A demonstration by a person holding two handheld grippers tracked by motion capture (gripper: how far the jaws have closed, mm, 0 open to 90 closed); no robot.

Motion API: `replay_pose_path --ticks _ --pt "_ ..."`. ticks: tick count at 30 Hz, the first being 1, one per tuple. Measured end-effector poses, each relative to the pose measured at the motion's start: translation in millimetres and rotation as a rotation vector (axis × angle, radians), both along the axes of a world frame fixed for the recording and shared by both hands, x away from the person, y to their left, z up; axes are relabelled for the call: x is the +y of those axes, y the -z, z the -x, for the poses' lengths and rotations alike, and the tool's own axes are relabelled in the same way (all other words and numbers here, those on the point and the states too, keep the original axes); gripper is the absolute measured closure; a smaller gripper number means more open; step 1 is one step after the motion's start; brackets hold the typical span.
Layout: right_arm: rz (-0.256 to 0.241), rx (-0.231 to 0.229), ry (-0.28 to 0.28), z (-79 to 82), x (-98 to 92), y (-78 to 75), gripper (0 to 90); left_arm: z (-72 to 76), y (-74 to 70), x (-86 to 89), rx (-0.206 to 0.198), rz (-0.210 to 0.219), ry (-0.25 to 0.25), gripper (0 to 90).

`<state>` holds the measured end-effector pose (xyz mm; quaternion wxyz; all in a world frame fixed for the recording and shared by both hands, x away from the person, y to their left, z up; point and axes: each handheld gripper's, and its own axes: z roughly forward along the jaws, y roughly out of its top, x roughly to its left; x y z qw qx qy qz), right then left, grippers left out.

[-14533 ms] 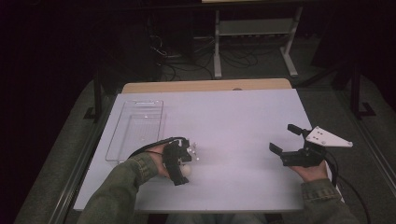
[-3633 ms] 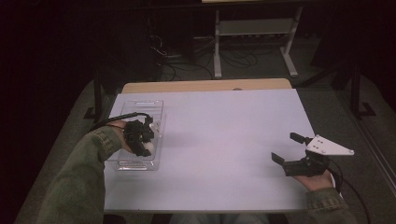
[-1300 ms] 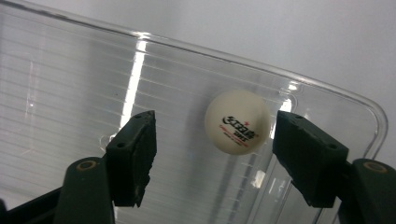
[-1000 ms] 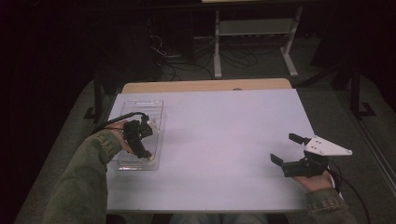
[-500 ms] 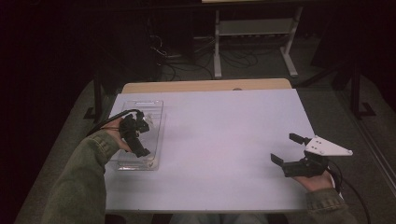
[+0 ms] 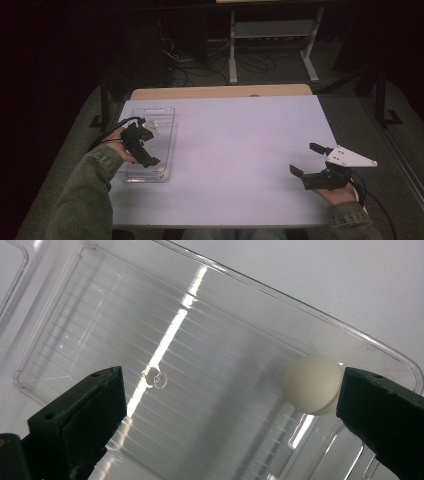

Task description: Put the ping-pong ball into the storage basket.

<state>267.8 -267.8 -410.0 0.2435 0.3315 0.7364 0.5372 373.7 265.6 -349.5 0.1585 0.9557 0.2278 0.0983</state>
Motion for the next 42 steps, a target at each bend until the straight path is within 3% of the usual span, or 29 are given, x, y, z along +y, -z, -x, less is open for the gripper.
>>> replay_pose_path --ticks 5,15,20,25,37,42 --pt "0.000 0.000 0.000 -0.1 -0.1 0.1 0.0 3.2 2.3 6.3 -0.013 0.044 -0.029 0.0" --pt "0.000 0.000 -0.001 -0.5 0.1 0.1 0.0 10.2 -5.7 16.5 -0.110 0.112 -0.077 0.0" --pt "0.001 0.000 -0.001 -0.3 0.6 0.1 0.0 14.0 -5.3 17.8 -0.160 0.167 -0.101 0.0" --pt "-0.001 0.000 0.000 -0.5 0.0 -0.1 0.0 18.9 -5.2 16.5 -0.195 0.178 -0.114 0.0" --pt "-0.004 -0.003 0.002 -0.3 -0.4 -0.4 0.0 29.6 -5.6 17.9 -0.283 0.262 -0.166 0.0" --pt "-0.005 -0.002 0.002 -0.4 -0.5 -0.4 0.0 31.5 -3.7 15.8 -0.300 0.274 -0.186 0.0"
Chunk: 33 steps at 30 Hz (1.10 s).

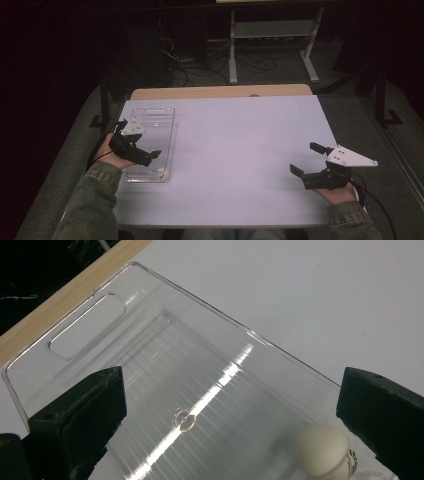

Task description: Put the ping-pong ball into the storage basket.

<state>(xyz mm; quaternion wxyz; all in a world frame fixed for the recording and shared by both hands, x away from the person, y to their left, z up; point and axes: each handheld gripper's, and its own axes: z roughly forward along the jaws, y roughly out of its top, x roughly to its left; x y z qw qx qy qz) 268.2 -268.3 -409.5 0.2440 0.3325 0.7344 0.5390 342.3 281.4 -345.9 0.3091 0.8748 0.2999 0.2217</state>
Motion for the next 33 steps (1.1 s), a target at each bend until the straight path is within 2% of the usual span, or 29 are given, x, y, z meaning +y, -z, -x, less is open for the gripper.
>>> replay_pose_path --ticks 4,12,14,16,19,23,26,33 --pt "-0.001 -0.002 0.002 0.0 -0.3 -0.1 0.0 2.3 4.4 -1.5 -0.016 0.010 -0.016 0.0" --pt "-0.001 -0.001 0.001 -0.2 -0.4 -0.1 0.0 6.4 6.7 2.5 -0.053 0.077 -0.066 0.0" --pt "0.000 -0.002 0.001 -0.2 -0.3 -0.1 0.0 7.7 6.6 3.1 -0.055 0.085 -0.063 0.0" --pt "0.000 -0.001 0.000 -0.1 0.0 0.0 0.0 10.1 6.2 2.2 -0.078 0.090 -0.070 0.0" --pt "-0.001 0.001 0.001 -0.2 0.1 0.0 0.0 14.0 5.4 1.6 -0.101 0.127 -0.084 0.0" --pt "0.000 0.000 0.001 -0.2 0.0 0.1 0.0 16.6 9.6 0.7 -0.125 0.143 -0.109 0.0" --pt "0.000 -0.001 0.001 -0.3 -0.2 0.0 0.0 17.4 12.6 1.4 -0.116 0.171 -0.113 0.0" --pt "0.000 -0.001 0.002 -0.5 -0.6 0.1 0.0 24.5 17.4 2.0 -0.162 0.219 -0.146 0.0"
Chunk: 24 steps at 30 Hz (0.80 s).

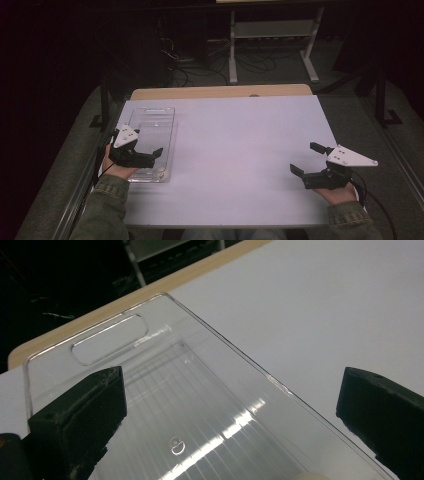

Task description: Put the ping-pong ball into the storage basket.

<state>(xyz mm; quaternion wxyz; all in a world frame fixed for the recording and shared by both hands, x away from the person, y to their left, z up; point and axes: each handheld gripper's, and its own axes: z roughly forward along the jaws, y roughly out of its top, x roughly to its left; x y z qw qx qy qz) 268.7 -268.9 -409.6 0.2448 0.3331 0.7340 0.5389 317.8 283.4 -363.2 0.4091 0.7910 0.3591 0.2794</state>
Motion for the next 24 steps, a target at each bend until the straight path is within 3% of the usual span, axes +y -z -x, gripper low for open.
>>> replay_pose_path --ticks 24 --pt "0.006 0.004 -0.004 -0.2 1.1 0.4 0.0 18.6 10.9 13.4 -0.107 0.137 -0.085 0.0"
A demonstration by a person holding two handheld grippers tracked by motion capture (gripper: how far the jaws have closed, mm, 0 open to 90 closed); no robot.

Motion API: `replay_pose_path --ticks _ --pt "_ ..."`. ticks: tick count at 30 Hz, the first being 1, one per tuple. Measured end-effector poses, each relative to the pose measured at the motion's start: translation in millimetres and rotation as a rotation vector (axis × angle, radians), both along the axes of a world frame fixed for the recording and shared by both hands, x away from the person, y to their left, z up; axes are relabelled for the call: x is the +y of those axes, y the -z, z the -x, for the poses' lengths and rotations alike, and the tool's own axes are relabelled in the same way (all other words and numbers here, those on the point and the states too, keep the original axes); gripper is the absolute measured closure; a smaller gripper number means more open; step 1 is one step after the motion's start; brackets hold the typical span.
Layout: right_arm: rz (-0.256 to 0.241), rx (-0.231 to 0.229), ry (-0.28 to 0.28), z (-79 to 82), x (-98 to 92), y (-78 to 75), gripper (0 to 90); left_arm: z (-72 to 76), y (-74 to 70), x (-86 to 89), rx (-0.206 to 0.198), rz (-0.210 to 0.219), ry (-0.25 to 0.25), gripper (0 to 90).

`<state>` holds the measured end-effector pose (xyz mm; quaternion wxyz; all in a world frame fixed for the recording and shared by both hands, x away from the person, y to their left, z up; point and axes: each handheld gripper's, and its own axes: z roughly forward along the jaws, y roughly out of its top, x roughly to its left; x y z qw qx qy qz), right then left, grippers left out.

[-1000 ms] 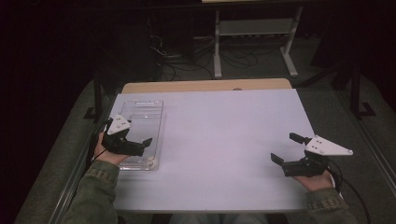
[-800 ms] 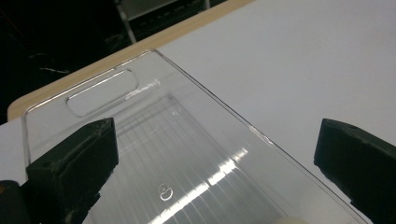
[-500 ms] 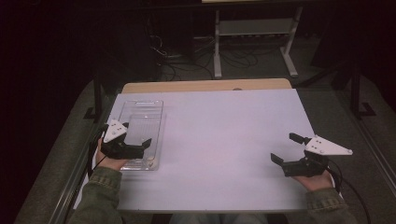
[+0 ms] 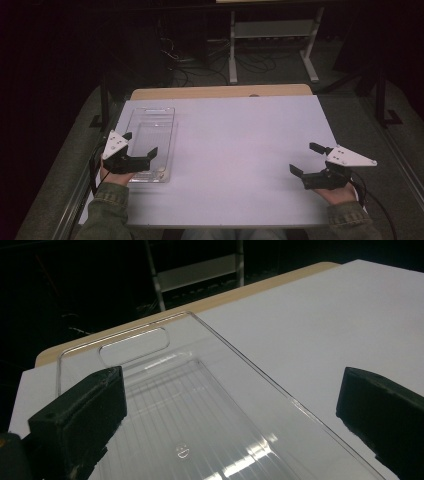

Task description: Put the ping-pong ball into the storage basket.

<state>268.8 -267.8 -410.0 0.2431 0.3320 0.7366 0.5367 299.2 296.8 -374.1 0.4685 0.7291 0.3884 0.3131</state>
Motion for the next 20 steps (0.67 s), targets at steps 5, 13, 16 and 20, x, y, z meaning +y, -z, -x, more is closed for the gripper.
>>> replay_pose_path --ticks 5,13,16,20 --pt "0.002 0.000 -0.002 -0.4 0.2 0.2 0.0 5.3 3.1 1.3 -0.013 0.059 0.009 0.0" --pt "0.002 0.001 -0.004 -0.7 0.8 0.4 0.0 15.5 8.0 7.1 -0.061 0.119 -0.035 0.0" --pt "0.001 0.001 -0.004 -0.8 0.8 0.6 0.0 18.4 9.1 10.6 -0.066 0.155 -0.037 0.0" --pt "0.000 0.006 -0.006 -0.8 0.9 1.2 0.0 19.7 10.2 13.5 -0.077 0.178 -0.046 0.0"
